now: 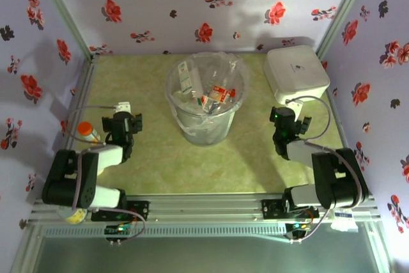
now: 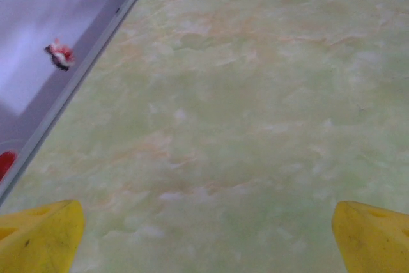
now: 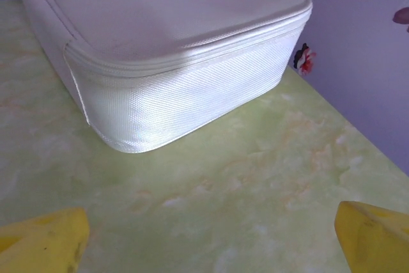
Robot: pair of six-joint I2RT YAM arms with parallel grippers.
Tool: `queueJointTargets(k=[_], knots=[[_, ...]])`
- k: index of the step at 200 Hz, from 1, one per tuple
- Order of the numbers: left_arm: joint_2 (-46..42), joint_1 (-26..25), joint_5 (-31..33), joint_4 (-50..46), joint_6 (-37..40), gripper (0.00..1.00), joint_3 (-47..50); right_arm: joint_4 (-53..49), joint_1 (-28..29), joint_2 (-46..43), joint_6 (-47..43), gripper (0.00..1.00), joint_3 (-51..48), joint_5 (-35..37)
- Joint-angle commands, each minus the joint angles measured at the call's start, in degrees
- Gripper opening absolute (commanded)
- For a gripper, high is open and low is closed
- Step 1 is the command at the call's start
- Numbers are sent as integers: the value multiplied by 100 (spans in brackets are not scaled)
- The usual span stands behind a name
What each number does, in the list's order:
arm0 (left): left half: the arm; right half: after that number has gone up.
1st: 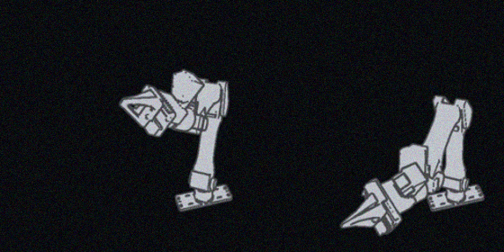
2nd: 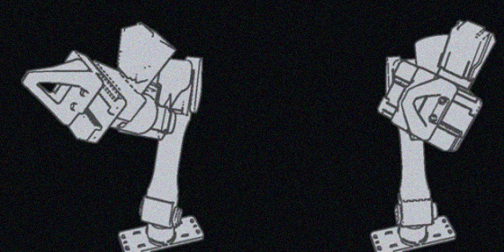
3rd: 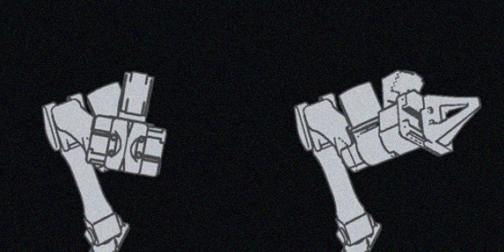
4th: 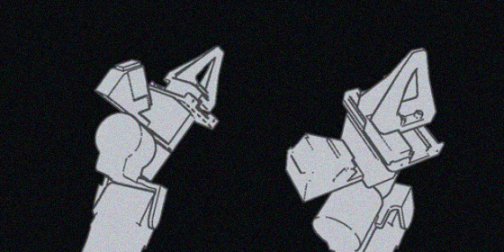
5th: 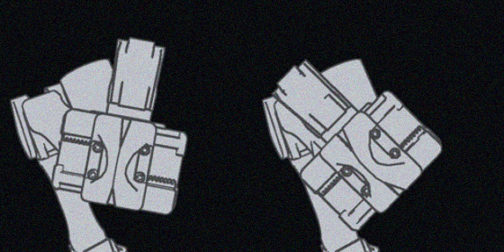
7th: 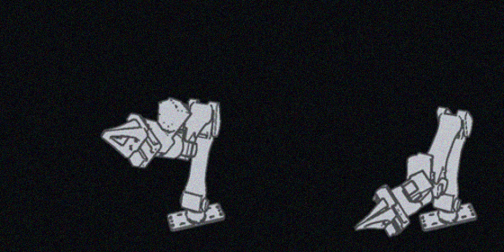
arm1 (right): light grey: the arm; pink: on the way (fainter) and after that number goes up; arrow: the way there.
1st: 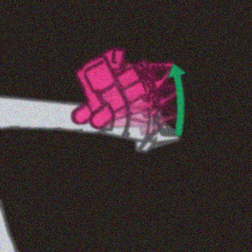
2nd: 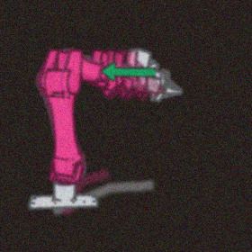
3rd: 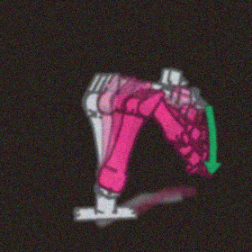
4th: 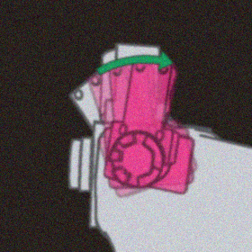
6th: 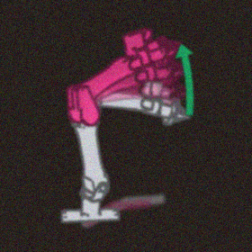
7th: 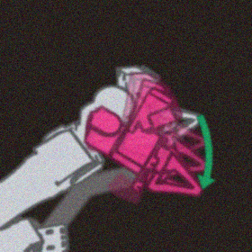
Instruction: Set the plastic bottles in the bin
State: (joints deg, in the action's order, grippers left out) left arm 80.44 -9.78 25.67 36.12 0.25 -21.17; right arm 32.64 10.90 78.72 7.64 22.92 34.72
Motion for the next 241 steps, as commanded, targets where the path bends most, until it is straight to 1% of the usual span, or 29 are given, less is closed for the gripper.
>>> queueJointTargets(k=[1,4,8,15,19,29,38,46,49,56,62,68,77,84,88,92,100,104,107,116,120,124,134,143,160,181,241], knots=[[496,154,-420,1271,422,100,-221,434,-35,139,-297,99,148,-283],[573,172,-354,1442,434,100,-201,478,-33,148,-332,99,141,-296],[567,216,-285,1356,342,100,-214,562,-35,152,-380,99,112,-307],[481,387,-538,1146,141,100,-228,760,-42,172,-468,99,61,-321],[497,456,-719,1256,62,100,-183,870,-51,189,-526,100,11,-334],[663,633,-870,1555,-136,100,-62,1144,-76,245,-612,99,-72,-455],[911,753,-993,1996,-138,100,3,1703,-131,482,-676,99,-226,-556],[754,790,-1104,1476,-174,100,-87,2374,-173,800,-722,100,-338,-546],[753,812,-1164,1462,-175,100,-104,2523,-191,873,-739,100,-362,-545],[853,829,-1196,1738,-175,100,-63,2291,-205,825,-703,100,-319,-601],[818,829,-1209,1604,-173,100,-81,1811,-246,648,-575,100,-245,-703],[802,836,-1214,1596,-179,100,-91,1760,-344,582,-474,100,-268,-908],[821,837,-1214,1636,-175,100,-79,2195,-626,815,-238,100,-436,-1295],[812,837,-1222,1598,-175,100,-93,3156,-779,1262,-192,99,-566,-1335],[822,837,-1227,1651,-175,100,-83,3405,-820,1388,-192,100,-609,-1398],[825,837,-1228,1643,-175,100,-81,3230,-834,1325,-180,100,-602,-1437],[813,840,-1238,1603,-175,100,-92,2287,-832,916,-87,100,-477,-1465],[823,842,-1240,1639,-175,100,-83,2066,-834,814,-25,100,-433,-1452],[824,842,-1240,1639,-175,100,-85,2179,-835,824,-27,100,-440,-1412],[817,838,-1240,1620,-175,100,-89,2938,-835,1186,-99,100,-535,-1295],[823,837,-1240,1634,-172,100,-88,3078,-835,1260,-119,100,-558,-1284],[824,837,-1240,1627,-176,100,-89,2973,-835,1205,-118,100,-549,-1286],[823,838,-1240,1626,-175,100,-89,2229,-835,932,-24,100,-420,-1283],[818,837,-1240,1626,-179,100,-86,1925,-835,1012,-6,99,-190,-1182],[817,837,-1240,1626,-175,100,-82,2237,-764,1032,-256,100,-314,-1518],[818,839,-1240,1626,-175,100,-86,1895,-851,1052,-256,99,-125,-1979],[816,837,-1240,1629,-175,100,-89,1860,-879,1060,-245,99,-95,-2033]])
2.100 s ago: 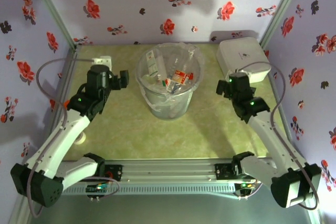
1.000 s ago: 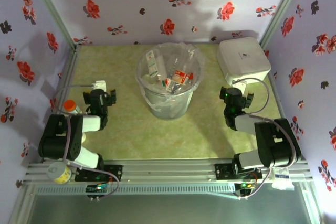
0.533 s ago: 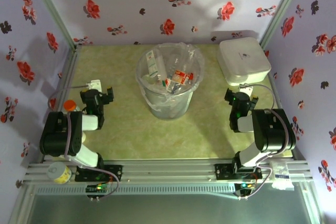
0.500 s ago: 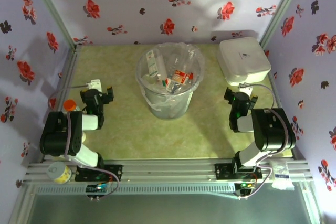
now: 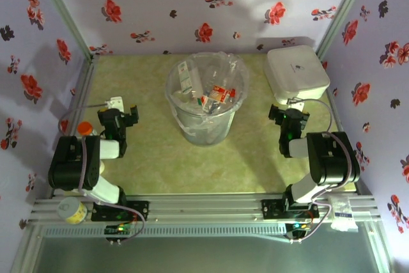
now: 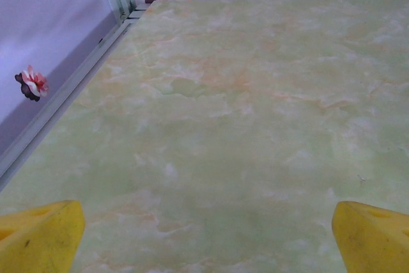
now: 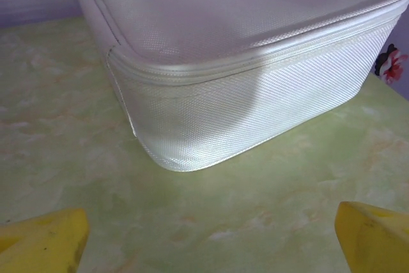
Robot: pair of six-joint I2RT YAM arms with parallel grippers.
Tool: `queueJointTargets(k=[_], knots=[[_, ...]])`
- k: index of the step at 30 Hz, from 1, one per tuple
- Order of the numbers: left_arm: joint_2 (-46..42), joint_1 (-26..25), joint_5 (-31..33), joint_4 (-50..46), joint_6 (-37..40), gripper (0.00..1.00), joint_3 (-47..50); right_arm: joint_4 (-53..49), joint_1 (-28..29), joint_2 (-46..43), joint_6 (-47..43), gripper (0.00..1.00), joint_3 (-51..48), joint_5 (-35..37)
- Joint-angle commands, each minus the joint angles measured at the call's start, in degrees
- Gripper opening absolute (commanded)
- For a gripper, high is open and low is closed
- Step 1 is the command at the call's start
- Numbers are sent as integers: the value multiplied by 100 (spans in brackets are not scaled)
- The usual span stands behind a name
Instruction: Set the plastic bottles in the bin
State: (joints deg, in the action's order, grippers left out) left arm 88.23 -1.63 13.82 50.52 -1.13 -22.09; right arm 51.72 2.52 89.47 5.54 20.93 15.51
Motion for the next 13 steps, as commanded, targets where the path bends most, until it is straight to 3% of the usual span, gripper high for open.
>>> queueJointTargets(k=[1,13], knots=[[42,22,-55,187,-37,100,3,-40,-42,-12,-36,99,104,-110],[40,22,-55,187,-37,100,4,-17,-42,-24,-57,100,83,-107]])
